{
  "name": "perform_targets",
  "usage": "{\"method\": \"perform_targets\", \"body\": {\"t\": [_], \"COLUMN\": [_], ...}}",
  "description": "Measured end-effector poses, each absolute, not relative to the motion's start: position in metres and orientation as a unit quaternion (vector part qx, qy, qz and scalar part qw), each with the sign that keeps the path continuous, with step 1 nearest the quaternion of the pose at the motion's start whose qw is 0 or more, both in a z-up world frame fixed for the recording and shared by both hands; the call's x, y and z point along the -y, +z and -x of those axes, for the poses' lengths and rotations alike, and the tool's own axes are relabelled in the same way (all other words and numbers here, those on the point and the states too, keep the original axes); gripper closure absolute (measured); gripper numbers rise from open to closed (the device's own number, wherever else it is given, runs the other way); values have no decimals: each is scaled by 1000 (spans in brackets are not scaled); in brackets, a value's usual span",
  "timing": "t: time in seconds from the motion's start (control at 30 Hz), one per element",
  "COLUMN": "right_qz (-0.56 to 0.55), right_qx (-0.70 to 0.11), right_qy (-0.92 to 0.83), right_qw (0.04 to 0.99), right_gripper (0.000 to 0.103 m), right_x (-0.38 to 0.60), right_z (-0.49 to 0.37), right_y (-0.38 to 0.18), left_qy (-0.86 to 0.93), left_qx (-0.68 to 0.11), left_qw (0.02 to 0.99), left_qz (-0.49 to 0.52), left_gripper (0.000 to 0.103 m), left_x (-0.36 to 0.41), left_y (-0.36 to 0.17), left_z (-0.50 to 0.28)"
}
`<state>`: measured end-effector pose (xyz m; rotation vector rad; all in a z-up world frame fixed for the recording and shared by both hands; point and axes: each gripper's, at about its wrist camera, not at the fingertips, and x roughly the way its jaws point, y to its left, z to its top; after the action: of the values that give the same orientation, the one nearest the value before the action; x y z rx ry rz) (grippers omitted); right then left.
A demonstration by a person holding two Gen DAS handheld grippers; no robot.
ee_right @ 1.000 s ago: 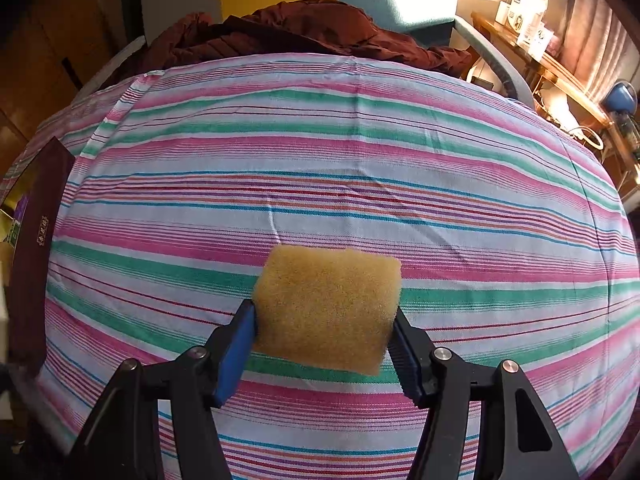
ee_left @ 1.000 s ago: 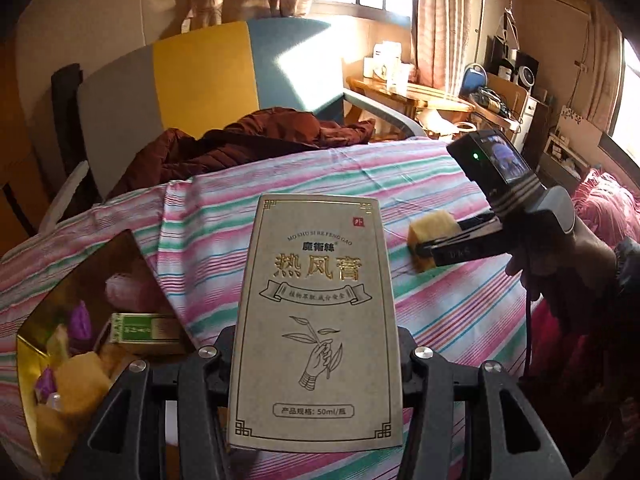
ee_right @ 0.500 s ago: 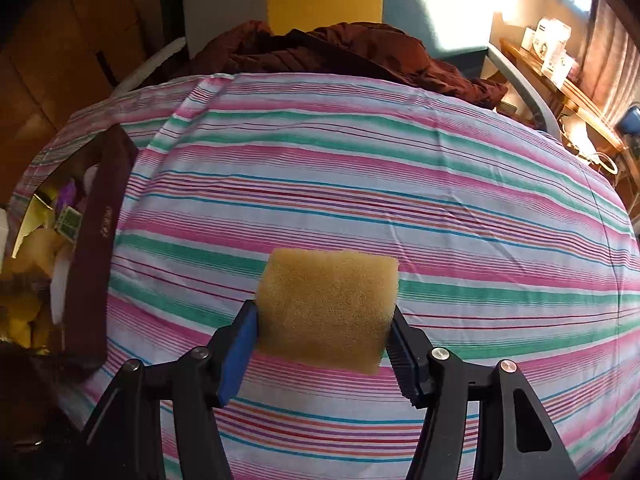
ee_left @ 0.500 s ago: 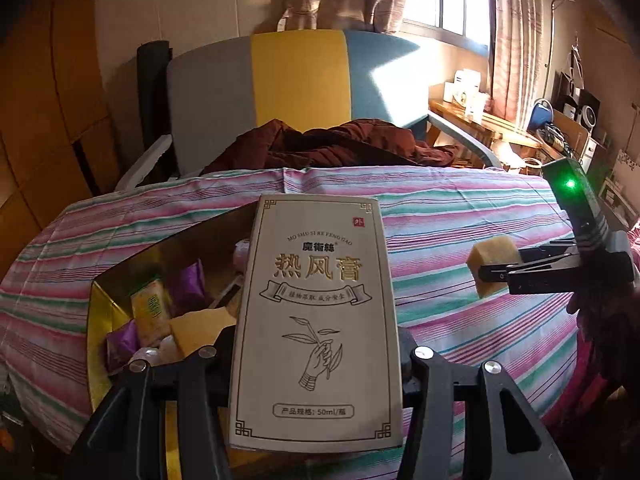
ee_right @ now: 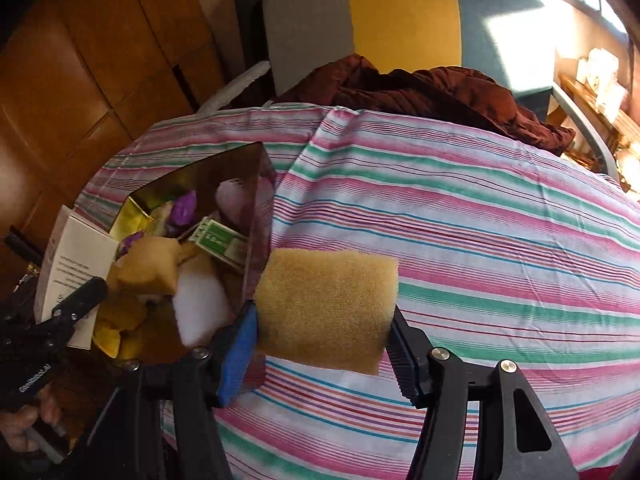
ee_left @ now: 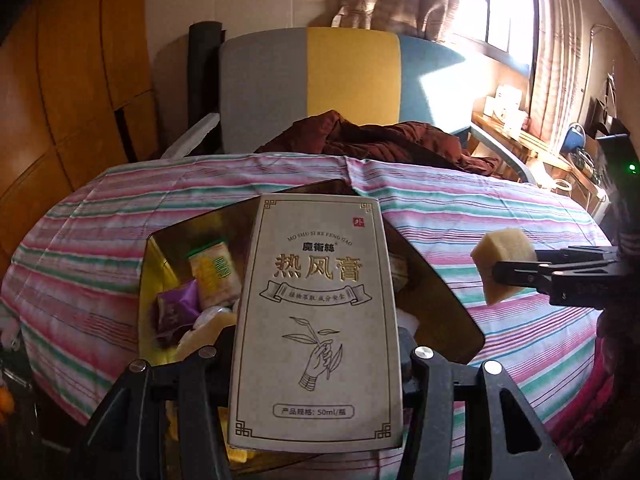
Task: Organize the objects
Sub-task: 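Lift the white box and yellow sponge and carry them toward the tray, then lower the white box and sponge into the tray and open both grippers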
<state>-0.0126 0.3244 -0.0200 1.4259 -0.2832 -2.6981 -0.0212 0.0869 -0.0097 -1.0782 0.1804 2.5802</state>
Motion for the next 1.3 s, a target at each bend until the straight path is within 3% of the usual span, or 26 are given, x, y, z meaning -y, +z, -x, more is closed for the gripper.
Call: {"method": "perform_targets", "body": {"t": [0.47, 0.87, 1.03, 1.13, 1.3], "right_qz": [-466, -476, -488, -494, -488], "right_qx": [67, 36, 43, 56, 68], "right_qy": [-869, -854, -847, -844, -846], "right_qw": [156, 206, 204, 202, 202], "right_gripper": [42, 41, 36, 21, 18], "right_x": [-230, -180, -178, -183, -193], "right_z": [8, 15, 21, 20, 15], "right_y": [-19, -31, -45, -51, -48], "left_qy": [916, 918, 915, 912, 889], "left_qx": [33, 34, 18, 17, 64], "left_qw": [78, 144, 172, 178, 200], "left_qz": [391, 367, 364, 370, 408], "left_gripper": [51, 51, 51, 51, 51], "left_x": [22, -15, -35, -42, -53], "left_y": [-4, 16, 20, 19, 10], "left_z": [20, 39, 59, 69, 89]}}
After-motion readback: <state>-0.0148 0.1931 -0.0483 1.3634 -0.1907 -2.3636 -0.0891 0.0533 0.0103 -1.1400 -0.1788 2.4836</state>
